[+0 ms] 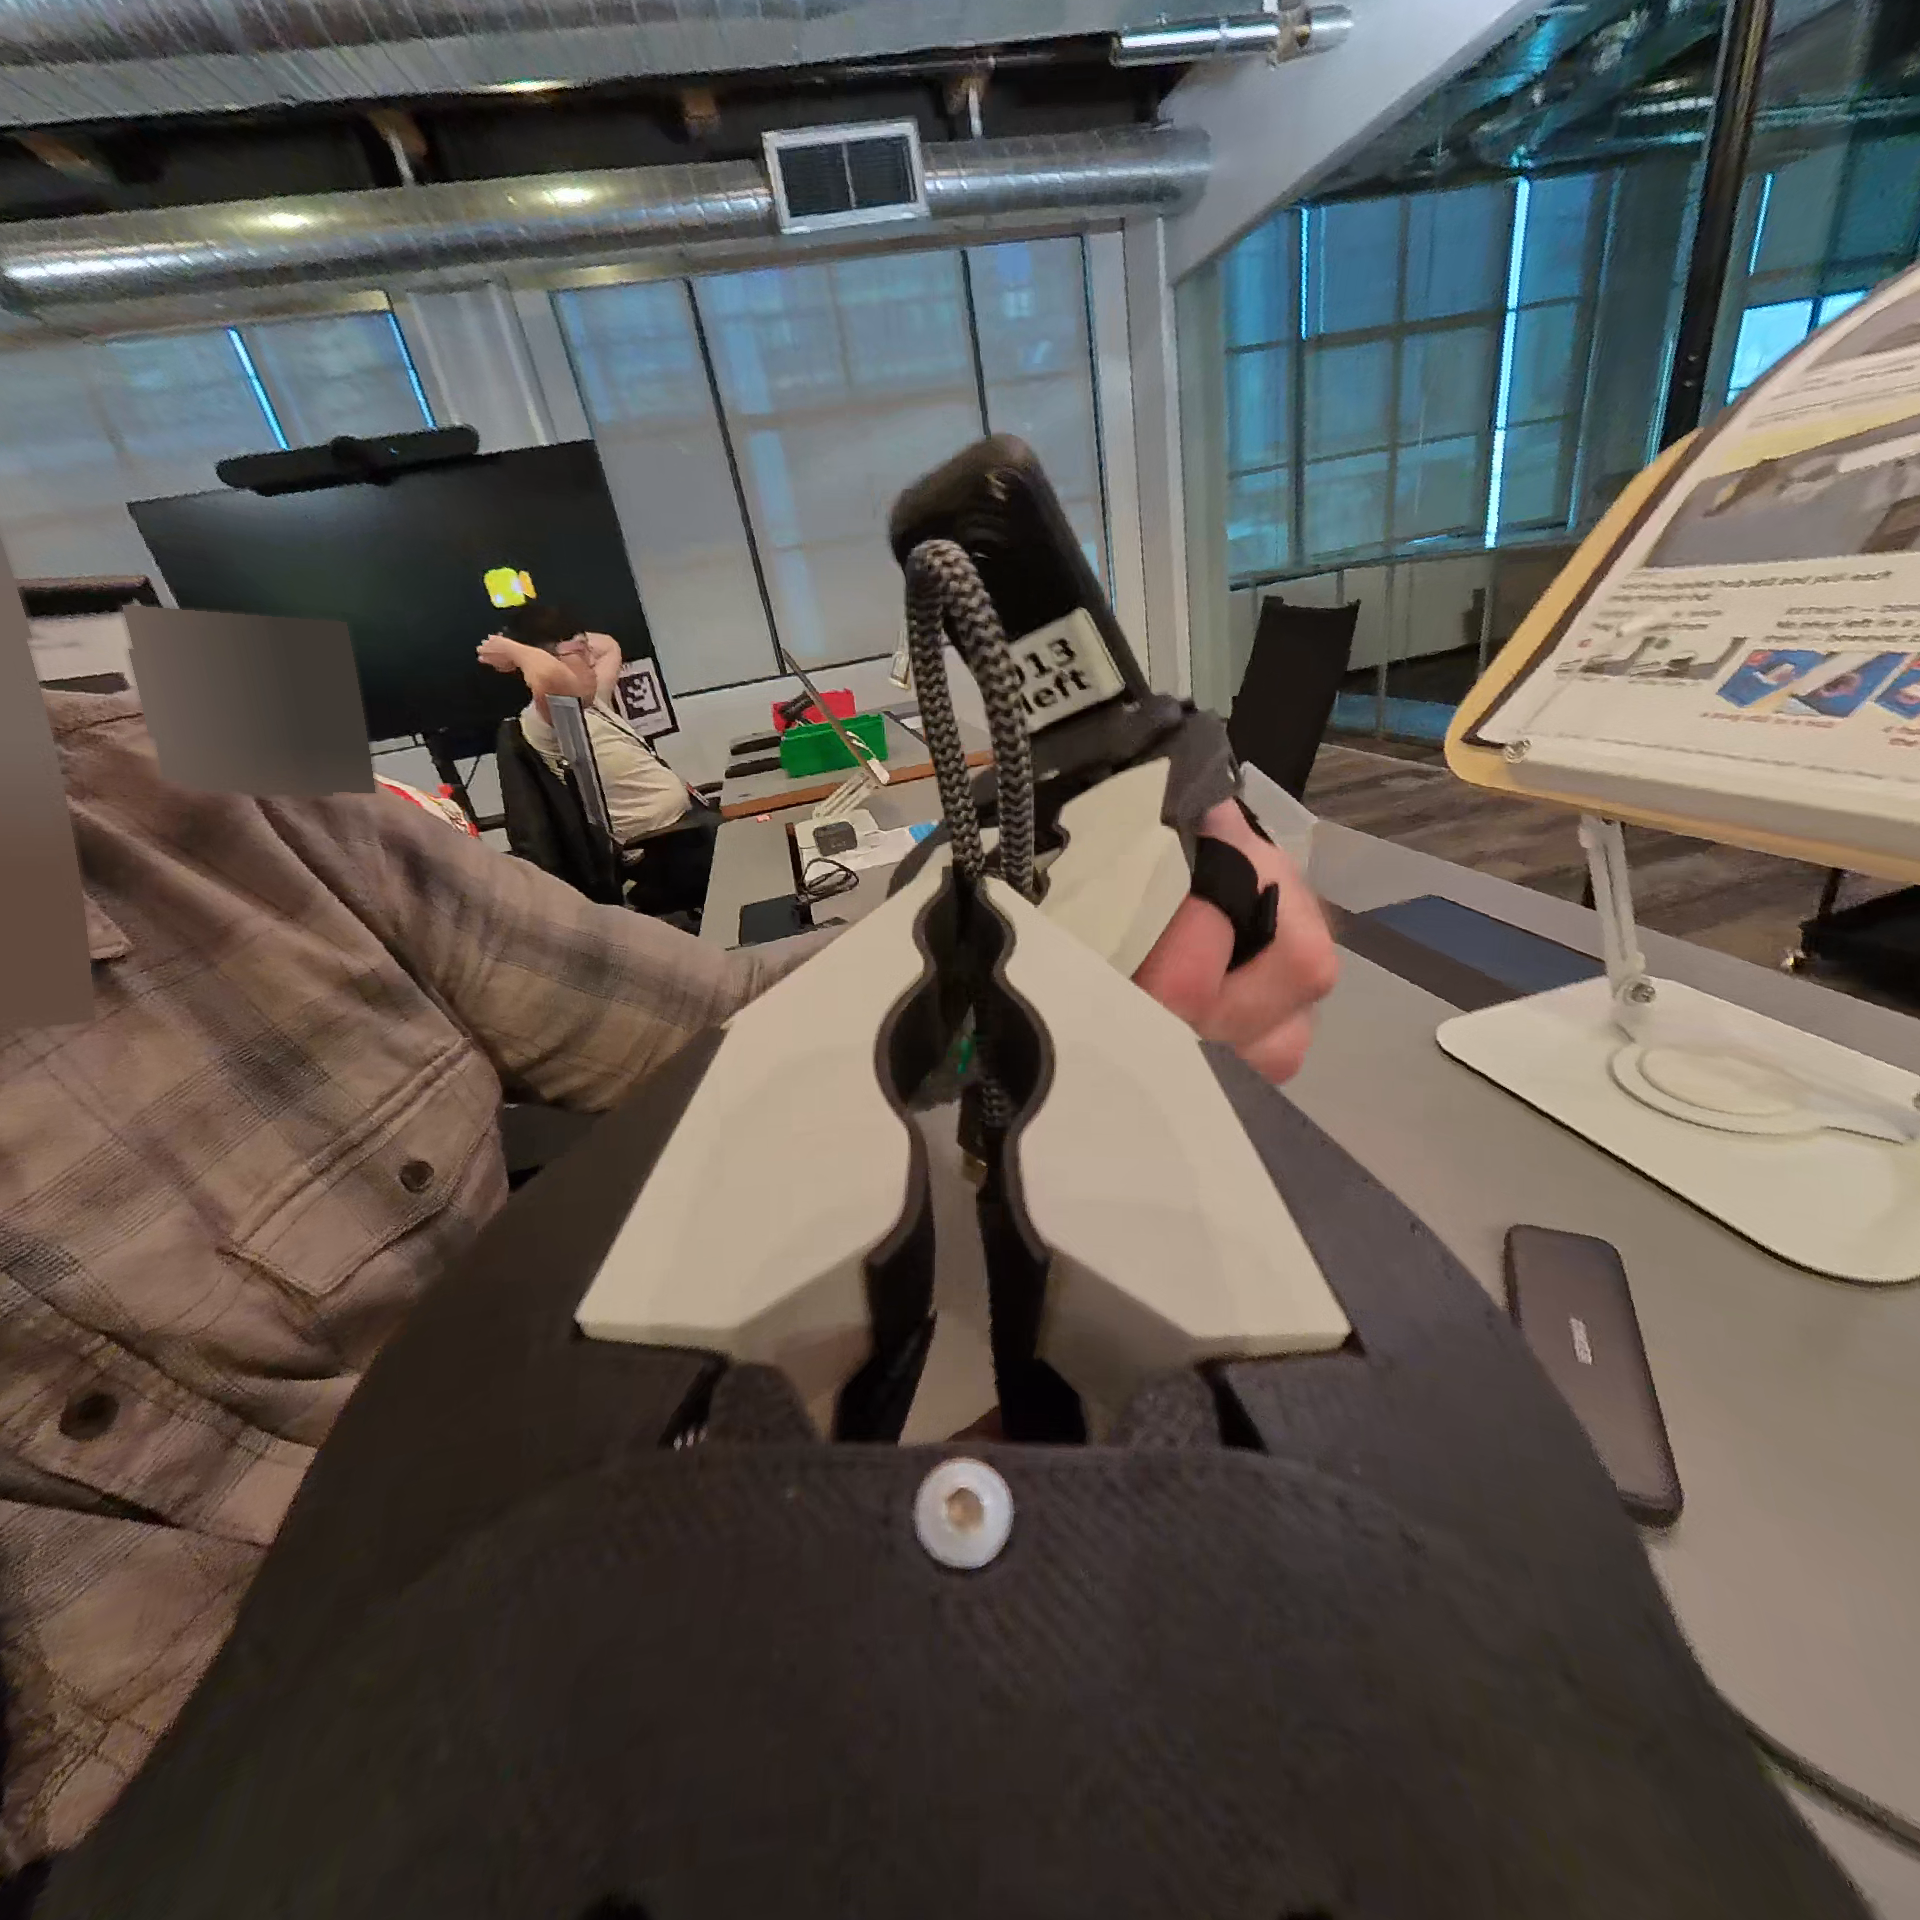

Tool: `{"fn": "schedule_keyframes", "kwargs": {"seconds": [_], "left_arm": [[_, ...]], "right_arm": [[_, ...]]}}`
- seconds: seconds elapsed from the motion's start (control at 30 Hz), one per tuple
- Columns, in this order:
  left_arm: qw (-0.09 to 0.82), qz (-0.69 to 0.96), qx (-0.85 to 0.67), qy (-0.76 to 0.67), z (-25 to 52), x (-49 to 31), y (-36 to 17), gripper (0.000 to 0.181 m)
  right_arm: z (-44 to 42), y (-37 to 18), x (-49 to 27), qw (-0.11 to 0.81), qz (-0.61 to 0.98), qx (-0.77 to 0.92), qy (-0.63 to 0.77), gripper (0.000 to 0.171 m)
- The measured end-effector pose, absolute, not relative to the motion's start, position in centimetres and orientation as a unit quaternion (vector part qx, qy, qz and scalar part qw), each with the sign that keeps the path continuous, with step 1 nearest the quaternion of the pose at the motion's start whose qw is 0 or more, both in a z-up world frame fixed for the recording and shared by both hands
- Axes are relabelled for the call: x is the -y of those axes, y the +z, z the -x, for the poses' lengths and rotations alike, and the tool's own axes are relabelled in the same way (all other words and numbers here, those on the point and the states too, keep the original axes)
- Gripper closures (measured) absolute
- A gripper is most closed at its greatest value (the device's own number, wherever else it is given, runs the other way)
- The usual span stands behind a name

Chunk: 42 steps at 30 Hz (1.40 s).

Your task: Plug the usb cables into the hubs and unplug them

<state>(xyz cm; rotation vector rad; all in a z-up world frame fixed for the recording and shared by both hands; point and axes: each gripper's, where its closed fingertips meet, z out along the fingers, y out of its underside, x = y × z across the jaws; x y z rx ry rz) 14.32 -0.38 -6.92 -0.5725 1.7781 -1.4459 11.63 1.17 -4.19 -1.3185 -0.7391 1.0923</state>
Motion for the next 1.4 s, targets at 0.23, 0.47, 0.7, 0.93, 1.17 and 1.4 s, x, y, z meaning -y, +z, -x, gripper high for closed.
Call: {"fn": "schedule_keyframes", "kwargs": {"seconds": [0.23, 0.47, 0.7, 0.93, 1.17, 1.4], "left_arm": [[0.379, 0.249, -0.695, -0.558, -15.5, 0.6, -7.4, 0.174], [0.446, 0.281, -0.690, -0.496, -17.2, -0.6, -7.6, 0.175], [0.617, 0.263, -0.675, -0.307, -18.4, -3.4, -6.7, 0.176], [0.764, 0.146, -0.627, -0.044, -17.9, -3.9, -4.2, 0.176], [0.794, 0.098, -0.600, 0.022, -17.7, -3.2, -3.4, 0.176], [0.796, 0.065, -0.600, -0.029, -17.2, -1.3, -3.0, 0.176]], "right_arm": [[-11.9, -4.5, -1.3, 0.651, 0.553, 0.344, 0.388, 0.171], [-13.1, -4.3, -1.7, 0.695, 0.564, 0.346, 0.282, 0.171], [-13.9, -4.1, -2.1, 0.677, 0.576, 0.293, 0.353, 0.171], [-14.0, -3.8, -1.4, 0.656, 0.585, 0.283, 0.384, 0.166], [-13.7, -3.7, -0.9, 0.652, 0.586, 0.293, 0.382, 0.169], [-12.7, -3.2, 0.9, 0.635, 0.551, 0.352, 0.411, 0.171]]}}
